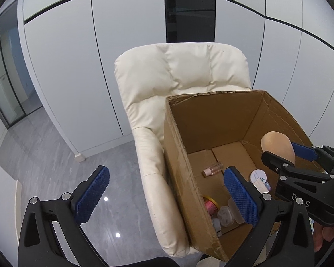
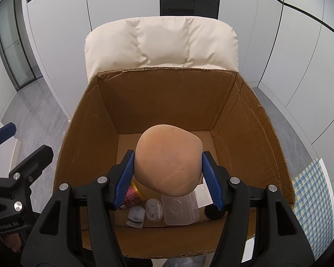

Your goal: Organize objects

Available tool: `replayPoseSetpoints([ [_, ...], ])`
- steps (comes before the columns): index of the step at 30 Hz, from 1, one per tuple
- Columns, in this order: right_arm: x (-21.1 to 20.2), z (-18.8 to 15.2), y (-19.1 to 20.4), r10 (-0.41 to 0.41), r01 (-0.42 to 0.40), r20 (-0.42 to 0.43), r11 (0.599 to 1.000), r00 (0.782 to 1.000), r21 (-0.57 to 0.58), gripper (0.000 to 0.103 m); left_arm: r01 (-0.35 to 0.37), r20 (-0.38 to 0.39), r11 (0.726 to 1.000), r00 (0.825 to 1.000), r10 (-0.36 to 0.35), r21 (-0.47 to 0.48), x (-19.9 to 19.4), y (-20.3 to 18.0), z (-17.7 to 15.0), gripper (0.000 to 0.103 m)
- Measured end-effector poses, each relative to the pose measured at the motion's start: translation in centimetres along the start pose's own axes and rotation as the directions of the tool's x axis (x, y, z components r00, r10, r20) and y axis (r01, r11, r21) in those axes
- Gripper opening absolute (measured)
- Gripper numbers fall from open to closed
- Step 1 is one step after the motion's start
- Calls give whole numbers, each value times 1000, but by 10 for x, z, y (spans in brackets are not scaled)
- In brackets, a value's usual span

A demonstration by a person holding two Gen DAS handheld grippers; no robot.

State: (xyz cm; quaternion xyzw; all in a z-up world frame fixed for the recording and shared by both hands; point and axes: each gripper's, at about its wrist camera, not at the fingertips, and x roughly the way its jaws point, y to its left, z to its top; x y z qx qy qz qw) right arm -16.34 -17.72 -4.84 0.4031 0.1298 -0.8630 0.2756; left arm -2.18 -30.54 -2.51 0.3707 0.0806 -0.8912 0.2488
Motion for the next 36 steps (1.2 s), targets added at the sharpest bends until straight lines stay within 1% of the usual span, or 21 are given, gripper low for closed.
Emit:
replayPoseSetpoints([
  [3,0,0,1,-7,7,-1,1000,1000,-10,69,3,-5,1000,1000,-3,-4,1,0,0,103],
  [5,-1,0,0,-17,17,9,1000,1000,-1,84,3,-5,1000,1000,-3,1,1,-2,0,102],
  [7,-2,1,-4,-14,14,7,1000,1000,21,89,5,-4,1000,1000,-5,6,2,-3,0,102],
  [8,-2,1,-5,-16,16,6,1000,1000,27,92,5,-3,1000,1000,-5,7,1,-4,-1,102],
  [12,-1,0,-8,-40,40,6,999,999,29,96,0,0,1000,1000,0,6,2,-5,0,102],
  [15,-4,0,-7,-63,62,23,998,998,19,103,-6,8,1000,1000,6,-1,1,-4,0,102],
  [19,-9,2,-6,-62,62,50,998,997,4,103,-11,31,1000,999,11,-9,-3,-4,3,102],
  [27,-12,0,-11,-74,74,48,997,996,7,103,-9,35,1000,999,10,-14,-3,-6,6,102],
  [36,-14,-3,-22,-87,86,46,996,995,20,103,-2,33,1000,999,2,-1,-2,-18,8,102],
])
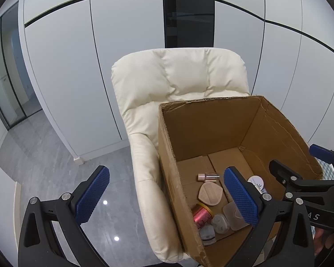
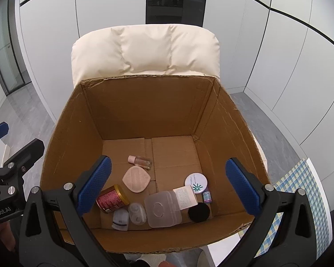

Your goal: Organize objects

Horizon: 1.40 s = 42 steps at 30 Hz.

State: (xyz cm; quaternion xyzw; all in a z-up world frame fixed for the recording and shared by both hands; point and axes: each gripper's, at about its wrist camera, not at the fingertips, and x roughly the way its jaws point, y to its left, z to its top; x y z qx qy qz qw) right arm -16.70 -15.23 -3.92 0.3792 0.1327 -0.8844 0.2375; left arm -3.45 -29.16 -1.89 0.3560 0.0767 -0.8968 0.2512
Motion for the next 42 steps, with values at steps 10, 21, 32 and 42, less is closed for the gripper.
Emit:
replayPoseSetpoints([
  [10,-3,-4,-15,-8,8,-3,1000,1000,20,103,24,-5,999,1000,-24,21,0,-17,-1,102],
  [21,-6,-9,-33,-24,25,-9,999,1000,43,103,47,-5,998,999,-47,39,1,-36,0,102],
  [32,-12,-15,-55,-44,44,-10,996,999,73,103,68,-6,996,998,-68,60,0,-57,1,102],
  [42,-15,-21,-72,-58,58,-11,994,998,94,103,86,-11,993,996,-85,82,2,-74,0,102],
])
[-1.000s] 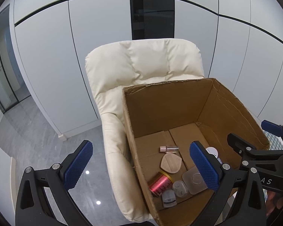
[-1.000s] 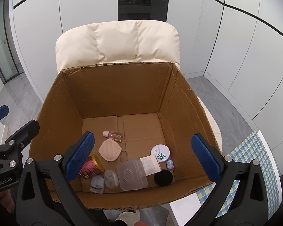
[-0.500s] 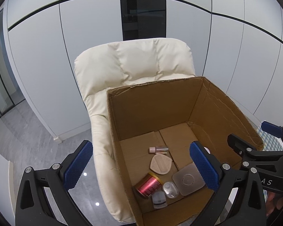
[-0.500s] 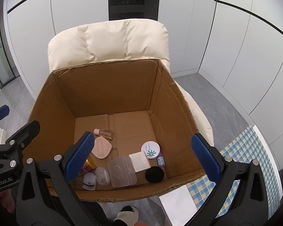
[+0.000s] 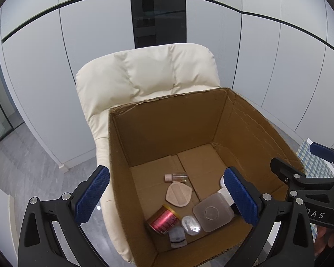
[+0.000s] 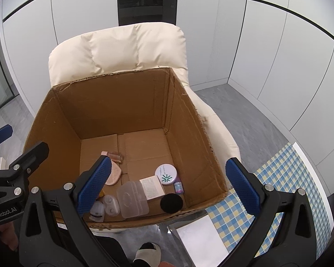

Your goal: Organize objects

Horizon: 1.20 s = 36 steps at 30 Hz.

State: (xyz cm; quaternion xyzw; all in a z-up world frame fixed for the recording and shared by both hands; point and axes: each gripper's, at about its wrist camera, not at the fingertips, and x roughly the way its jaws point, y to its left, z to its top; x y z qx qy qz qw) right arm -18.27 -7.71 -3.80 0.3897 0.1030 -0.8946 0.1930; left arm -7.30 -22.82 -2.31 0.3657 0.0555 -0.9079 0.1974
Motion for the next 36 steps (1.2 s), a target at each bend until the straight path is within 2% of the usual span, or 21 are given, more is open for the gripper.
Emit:
replayPoseSetpoints([
  [36,-16,-23,-78,-80,81,-14,993,997,86,103,93,-1,992,996,-93,85,1,-77,6,102],
])
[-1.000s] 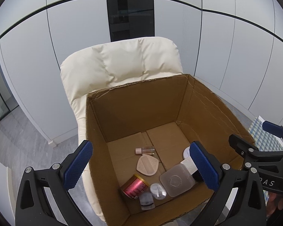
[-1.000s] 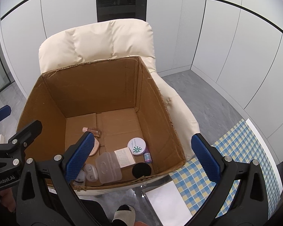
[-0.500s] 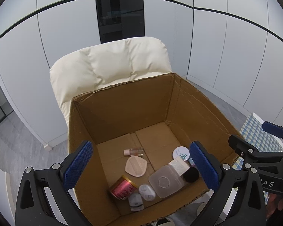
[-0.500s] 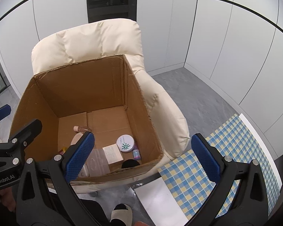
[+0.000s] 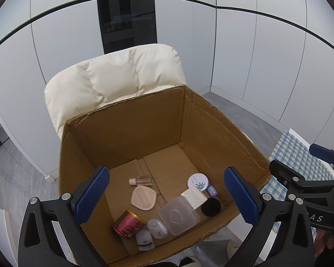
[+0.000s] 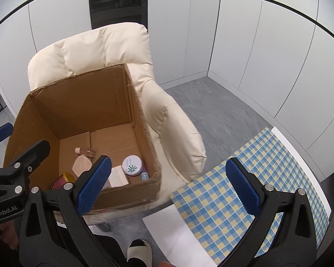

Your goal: Organize objects

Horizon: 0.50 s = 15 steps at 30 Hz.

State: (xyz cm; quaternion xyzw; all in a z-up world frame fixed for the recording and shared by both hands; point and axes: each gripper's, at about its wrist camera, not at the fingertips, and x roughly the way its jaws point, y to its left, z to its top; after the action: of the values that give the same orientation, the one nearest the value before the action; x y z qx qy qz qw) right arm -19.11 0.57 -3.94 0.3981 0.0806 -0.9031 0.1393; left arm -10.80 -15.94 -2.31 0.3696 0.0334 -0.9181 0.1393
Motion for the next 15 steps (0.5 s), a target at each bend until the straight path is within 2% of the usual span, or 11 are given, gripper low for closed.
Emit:
replayPoseSetpoints([
  [15,-7,-7,-35,-38,38,-4,998,999,45,103,43,-2,998,999,-43,41,1,-33,1,102],
])
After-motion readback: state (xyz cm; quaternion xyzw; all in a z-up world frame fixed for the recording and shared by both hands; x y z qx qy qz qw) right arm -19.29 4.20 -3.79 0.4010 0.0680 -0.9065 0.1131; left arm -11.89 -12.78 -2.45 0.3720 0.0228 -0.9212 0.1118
